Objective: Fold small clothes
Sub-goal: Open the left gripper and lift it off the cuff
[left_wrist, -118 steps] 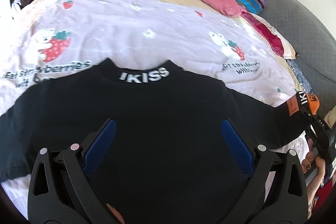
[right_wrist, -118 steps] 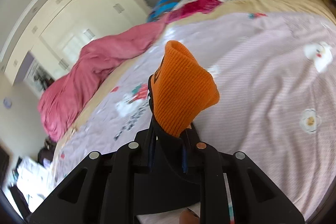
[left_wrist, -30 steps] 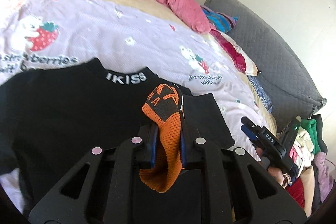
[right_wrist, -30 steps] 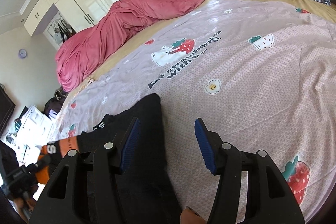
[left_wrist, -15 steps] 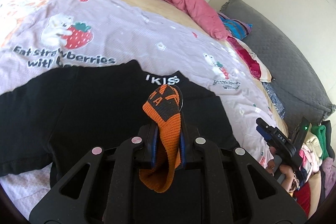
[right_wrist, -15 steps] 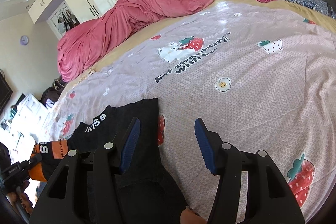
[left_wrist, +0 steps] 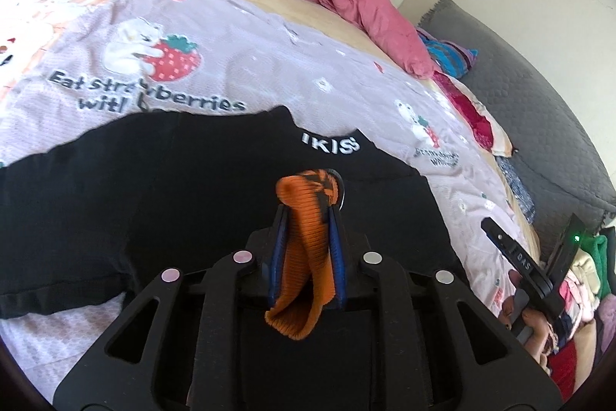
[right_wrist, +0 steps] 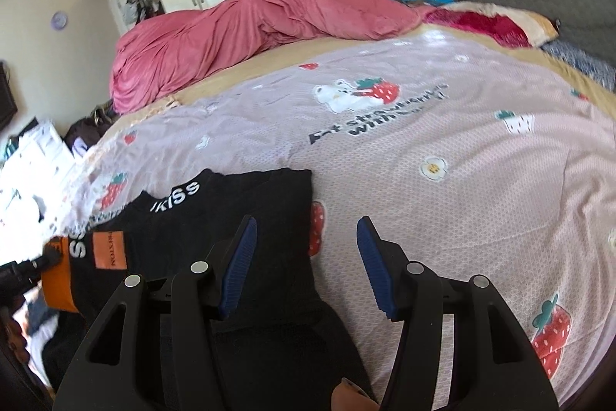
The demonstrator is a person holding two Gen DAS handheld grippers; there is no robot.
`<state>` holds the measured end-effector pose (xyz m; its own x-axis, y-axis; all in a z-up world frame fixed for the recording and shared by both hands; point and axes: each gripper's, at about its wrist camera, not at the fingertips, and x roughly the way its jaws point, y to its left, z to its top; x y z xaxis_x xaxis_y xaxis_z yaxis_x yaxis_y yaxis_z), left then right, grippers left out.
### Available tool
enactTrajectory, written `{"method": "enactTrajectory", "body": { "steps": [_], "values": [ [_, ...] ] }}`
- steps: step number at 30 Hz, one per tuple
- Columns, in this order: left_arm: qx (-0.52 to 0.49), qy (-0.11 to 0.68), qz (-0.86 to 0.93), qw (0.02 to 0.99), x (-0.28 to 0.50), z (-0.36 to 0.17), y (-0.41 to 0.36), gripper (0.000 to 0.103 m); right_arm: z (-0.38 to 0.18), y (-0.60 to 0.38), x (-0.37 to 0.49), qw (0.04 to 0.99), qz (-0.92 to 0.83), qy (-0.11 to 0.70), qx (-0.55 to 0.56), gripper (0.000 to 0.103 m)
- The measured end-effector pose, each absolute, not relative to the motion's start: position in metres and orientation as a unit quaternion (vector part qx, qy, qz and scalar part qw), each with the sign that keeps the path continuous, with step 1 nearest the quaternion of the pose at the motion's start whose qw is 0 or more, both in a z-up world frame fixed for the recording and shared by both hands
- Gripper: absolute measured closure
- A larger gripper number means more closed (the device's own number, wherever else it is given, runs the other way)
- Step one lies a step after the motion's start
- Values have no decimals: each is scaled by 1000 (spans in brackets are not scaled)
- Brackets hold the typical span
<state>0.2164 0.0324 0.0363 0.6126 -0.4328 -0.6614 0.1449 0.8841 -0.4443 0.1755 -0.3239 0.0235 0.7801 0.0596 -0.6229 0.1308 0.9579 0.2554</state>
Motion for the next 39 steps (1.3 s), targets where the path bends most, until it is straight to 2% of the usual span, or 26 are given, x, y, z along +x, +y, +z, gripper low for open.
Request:
{"method": "enactTrajectory", "body": {
  "steps": [7, 12, 15, 18, 21, 25, 29, 36, 39],
  "values": [
    [-159, 397, -149, 892, 213, 42, 34, 90, 19, -297, 179, 934, 5, 341, 110, 49],
    [-127, 441, -149, 876, 221, 13, 15, 90, 13, -282, 181, 930, 21, 354, 95, 48],
    [-98, 469, -138, 867, 223, -8, 6, 82, 12, -276, 181, 929, 29, 358, 87, 47],
    [-63, 488, -127, 861, 221, -23, -2, 81, 9, -269, 182, 925, 42, 368, 79, 45],
    [-50, 488, -122, 863, 218, -24, -3, 80, 3, -265, 184, 916, 54, 388, 82, 44],
    [-39, 486, -119, 865, 214, -25, -4, 80, -21, -266, 195, 889, 29, 453, 64, 42],
    [-38, 484, -118, 866, 214, -24, -5, 79, -22, -263, 195, 887, 32, 457, 60, 41],
    [-40, 479, -130, 867, 209, -16, -6, 67, -12, -263, 182, 895, 41, 439, 75, 39],
    [-45, 475, -134, 869, 207, -12, -4, 62, -4, -258, 174, 904, 43, 419, 66, 29]
  ]
}}
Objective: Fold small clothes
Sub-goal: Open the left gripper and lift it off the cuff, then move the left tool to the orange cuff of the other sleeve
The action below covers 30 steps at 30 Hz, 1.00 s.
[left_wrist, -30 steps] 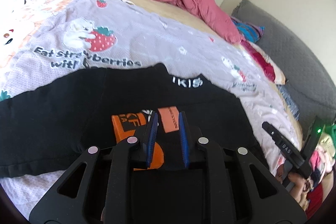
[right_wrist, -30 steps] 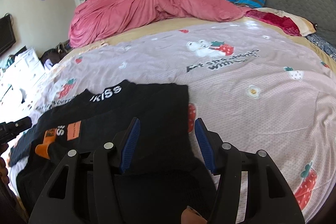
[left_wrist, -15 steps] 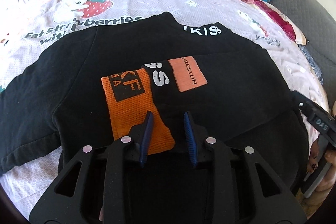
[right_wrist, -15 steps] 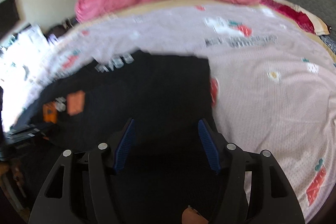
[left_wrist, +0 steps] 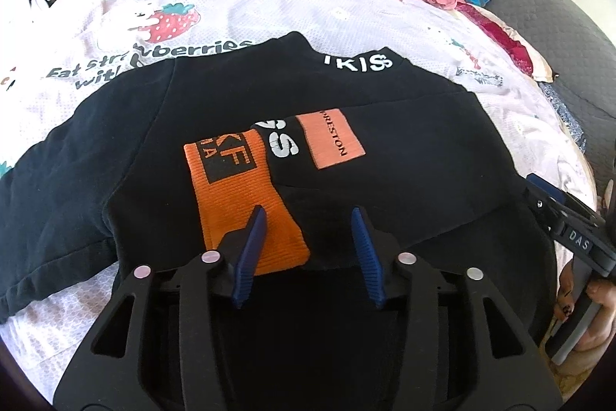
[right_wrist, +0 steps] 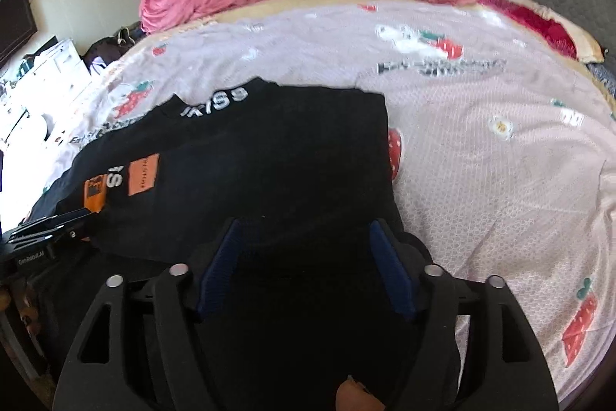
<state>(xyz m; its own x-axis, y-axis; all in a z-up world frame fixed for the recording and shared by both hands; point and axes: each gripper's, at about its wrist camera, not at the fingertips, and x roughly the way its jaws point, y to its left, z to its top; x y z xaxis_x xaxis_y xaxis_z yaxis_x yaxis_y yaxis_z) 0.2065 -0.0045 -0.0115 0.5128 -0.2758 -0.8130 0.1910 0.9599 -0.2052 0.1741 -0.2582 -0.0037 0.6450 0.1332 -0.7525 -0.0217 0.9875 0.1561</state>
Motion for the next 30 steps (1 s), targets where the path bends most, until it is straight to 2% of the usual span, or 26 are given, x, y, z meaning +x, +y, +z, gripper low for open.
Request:
{"method": "enactTrajectory", "body": {
  "steps": [1, 4, 5, 10, 15, 19, 23, 30],
  "values": [
    [-46, 473, -136, 869, 206, -10, -4, 60, -1, -257, 171, 908, 40, 413, 64, 25],
    [-49, 468, -136, 872, 203, -5, 0, 55, 6, -254, 167, 911, 47, 404, 69, 22],
    [-52, 466, -136, 873, 202, -4, 1, 54, 8, -253, 166, 912, 47, 402, 71, 17],
    [-60, 453, -131, 880, 194, 6, 13, 39, 17, -249, 158, 915, 42, 391, 86, 9],
    [-67, 444, -118, 886, 184, 11, 28, 28, 25, -245, 150, 918, 42, 383, 95, 7],
    [-78, 437, -108, 889, 176, 16, 40, 14, 32, -240, 144, 921, 42, 376, 97, 6],
    [-83, 429, -101, 894, 168, 21, 49, 9, 37, -235, 139, 920, 43, 377, 102, 5],
    [-82, 419, -90, 900, 158, 29, 57, 9, 53, -229, 126, 924, 36, 368, 99, 4]
  ]
}}
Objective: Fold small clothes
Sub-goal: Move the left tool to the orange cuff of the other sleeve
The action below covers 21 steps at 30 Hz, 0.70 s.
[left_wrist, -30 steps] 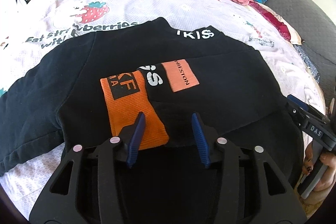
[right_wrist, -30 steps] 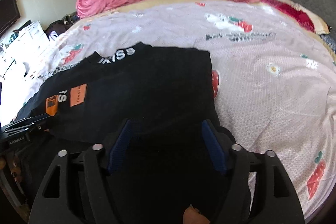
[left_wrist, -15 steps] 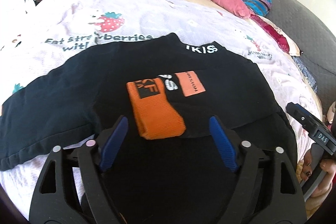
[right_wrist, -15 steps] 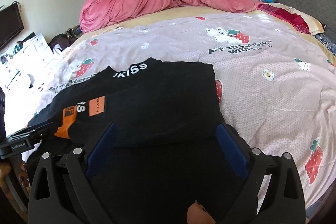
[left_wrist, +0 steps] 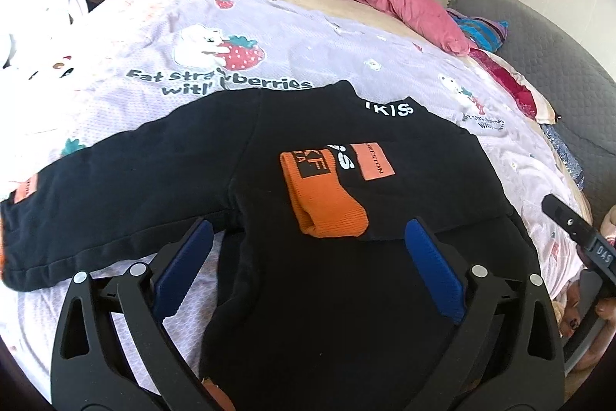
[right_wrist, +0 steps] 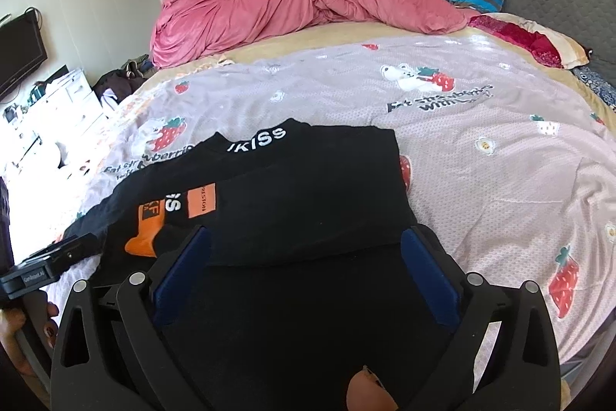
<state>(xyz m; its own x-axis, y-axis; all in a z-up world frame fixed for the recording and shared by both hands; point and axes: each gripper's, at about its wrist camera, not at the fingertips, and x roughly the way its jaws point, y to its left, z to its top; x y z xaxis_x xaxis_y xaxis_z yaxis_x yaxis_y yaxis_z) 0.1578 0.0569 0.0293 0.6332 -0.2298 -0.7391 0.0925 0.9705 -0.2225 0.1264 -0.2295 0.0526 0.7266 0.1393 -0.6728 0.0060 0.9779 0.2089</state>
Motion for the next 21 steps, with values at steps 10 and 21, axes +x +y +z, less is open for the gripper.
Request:
{"method": "enactTrajectory", "body": {
  "steps": [10, 21],
  "values": [
    [-93, 400, -65, 909, 139, 46, 78, 9, 75, -218, 108, 930, 49, 351, 92, 4],
    [-117, 385, -15, 915, 119, 56, 128, 9, 81, -175, 107, 931, 88, 348, 71, 4]
  ]
}}
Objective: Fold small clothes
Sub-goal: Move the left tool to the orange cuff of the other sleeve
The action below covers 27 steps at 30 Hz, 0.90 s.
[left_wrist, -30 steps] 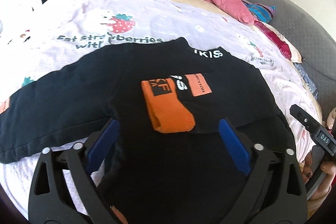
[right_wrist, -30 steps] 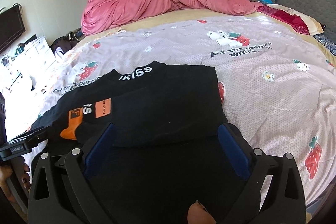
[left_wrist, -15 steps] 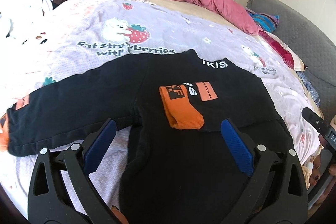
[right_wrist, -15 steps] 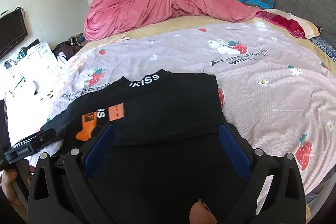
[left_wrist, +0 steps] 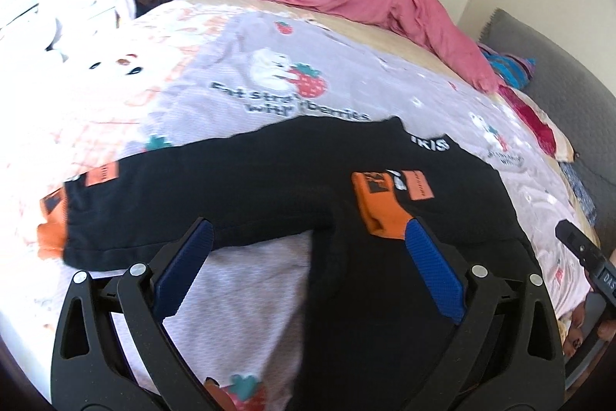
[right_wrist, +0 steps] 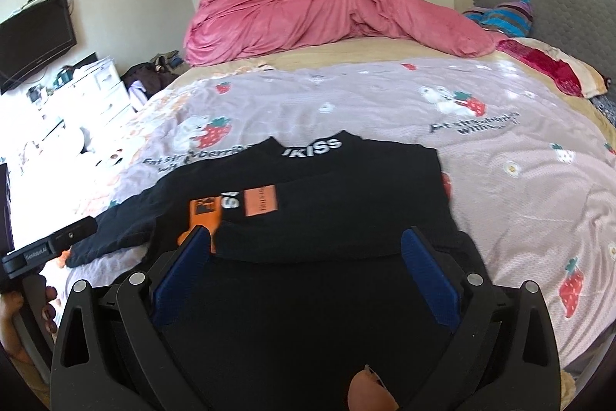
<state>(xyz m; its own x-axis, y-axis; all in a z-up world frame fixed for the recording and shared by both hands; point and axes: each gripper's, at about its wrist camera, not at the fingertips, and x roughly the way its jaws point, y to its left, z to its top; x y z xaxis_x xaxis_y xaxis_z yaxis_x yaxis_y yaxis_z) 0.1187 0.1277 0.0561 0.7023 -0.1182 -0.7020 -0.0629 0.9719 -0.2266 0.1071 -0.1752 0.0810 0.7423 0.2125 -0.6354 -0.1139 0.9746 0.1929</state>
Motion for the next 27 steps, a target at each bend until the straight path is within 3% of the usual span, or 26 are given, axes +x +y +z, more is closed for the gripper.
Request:
{"method": "enactTrajectory", "body": {
  "steps": [27],
  "values": [
    [-237, 387, 103, 885, 60, 23, 267, 9, 76, -36, 115, 912, 194, 360, 13, 4]
  ]
}}
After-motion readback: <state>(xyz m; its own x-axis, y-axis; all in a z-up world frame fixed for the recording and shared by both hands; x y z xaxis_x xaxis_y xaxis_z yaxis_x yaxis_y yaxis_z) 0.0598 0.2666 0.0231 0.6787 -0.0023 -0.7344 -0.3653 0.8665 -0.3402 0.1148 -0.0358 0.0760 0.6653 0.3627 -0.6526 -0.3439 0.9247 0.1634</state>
